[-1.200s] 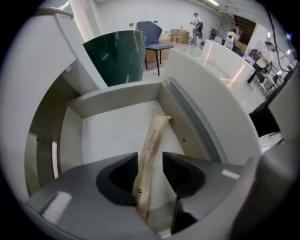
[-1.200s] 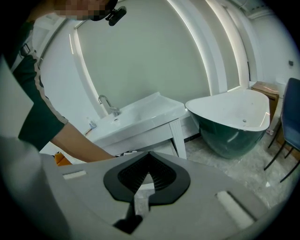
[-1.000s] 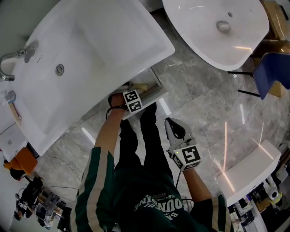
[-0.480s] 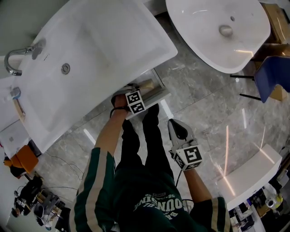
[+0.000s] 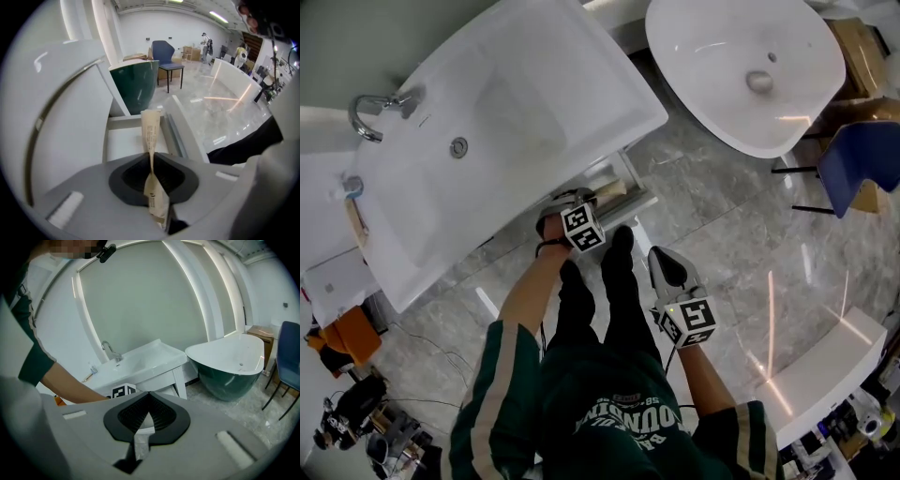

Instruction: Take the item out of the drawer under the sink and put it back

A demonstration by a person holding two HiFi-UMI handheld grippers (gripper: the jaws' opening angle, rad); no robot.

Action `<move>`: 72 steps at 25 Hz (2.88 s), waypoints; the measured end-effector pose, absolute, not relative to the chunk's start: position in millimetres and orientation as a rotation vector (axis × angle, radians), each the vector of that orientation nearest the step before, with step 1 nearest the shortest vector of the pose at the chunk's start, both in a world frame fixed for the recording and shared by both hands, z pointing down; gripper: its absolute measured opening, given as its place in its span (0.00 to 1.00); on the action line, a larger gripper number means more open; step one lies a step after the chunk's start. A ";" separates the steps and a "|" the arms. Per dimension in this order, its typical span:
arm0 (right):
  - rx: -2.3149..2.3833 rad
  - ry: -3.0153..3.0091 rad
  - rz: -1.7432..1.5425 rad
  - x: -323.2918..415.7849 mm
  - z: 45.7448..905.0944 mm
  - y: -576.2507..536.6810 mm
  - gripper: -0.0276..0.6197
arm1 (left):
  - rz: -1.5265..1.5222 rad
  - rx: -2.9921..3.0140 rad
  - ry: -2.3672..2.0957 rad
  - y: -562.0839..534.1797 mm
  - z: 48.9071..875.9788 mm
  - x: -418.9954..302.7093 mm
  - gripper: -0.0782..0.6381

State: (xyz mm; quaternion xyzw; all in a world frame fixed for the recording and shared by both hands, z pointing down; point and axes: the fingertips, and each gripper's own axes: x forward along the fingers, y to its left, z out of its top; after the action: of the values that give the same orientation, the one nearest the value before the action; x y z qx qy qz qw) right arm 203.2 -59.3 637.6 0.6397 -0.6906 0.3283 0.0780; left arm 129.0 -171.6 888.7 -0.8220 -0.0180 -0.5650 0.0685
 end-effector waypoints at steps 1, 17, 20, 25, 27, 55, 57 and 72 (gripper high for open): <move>1.920 -2.073 0.972 200.0 632.9 -59.6 0.05 | -1.683 -2.490 -0.047 -168.6 878.6 127.1 0.18; 1.976 -2.207 0.760 140.0 538.0 -80.7 0.05 | -1.275 -2.753 0.248 -166.0 675.2 60.8 0.18; 1.993 -2.240 0.703 127.0 513.3 -88.2 0.05 | -1.176 -2.794 0.326 -172.7 634.0 42.8 0.18; 2.012 -2.282 0.603 110.7 475.0 -97.0 0.05 | -1.013 -2.869 0.454 -177.0 576.2 12.6 0.18; 2.017 -2.303 0.566 104.8 460.5 -100.4 0.05 | -0.934 -2.882 0.513 -180.7 551.6 0.8 0.18; 1.978 -2.435 0.192 53.7 354.6 -145.7 0.05 | -0.392 -2.936 0.954 -222.2 408.3 -121.1 0.18; 1.979 -2.434 0.193 55.0 354.4 -145.6 0.05 | -0.396 -2.938 0.952 -221.5 409.6 -120.3 0.18; 2.003 -2.406 0.213 67.1 363.0 -138.4 0.05 | -0.457 -2.957 0.864 -213.6 426.2 -96.3 0.18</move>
State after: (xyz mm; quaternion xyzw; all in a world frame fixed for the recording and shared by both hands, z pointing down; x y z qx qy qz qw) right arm 67.1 -138.4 363.0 0.6384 -0.7667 0.0678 0.0020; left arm -96.3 -213.6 426.2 -0.9494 0.2773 -0.1467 0.0136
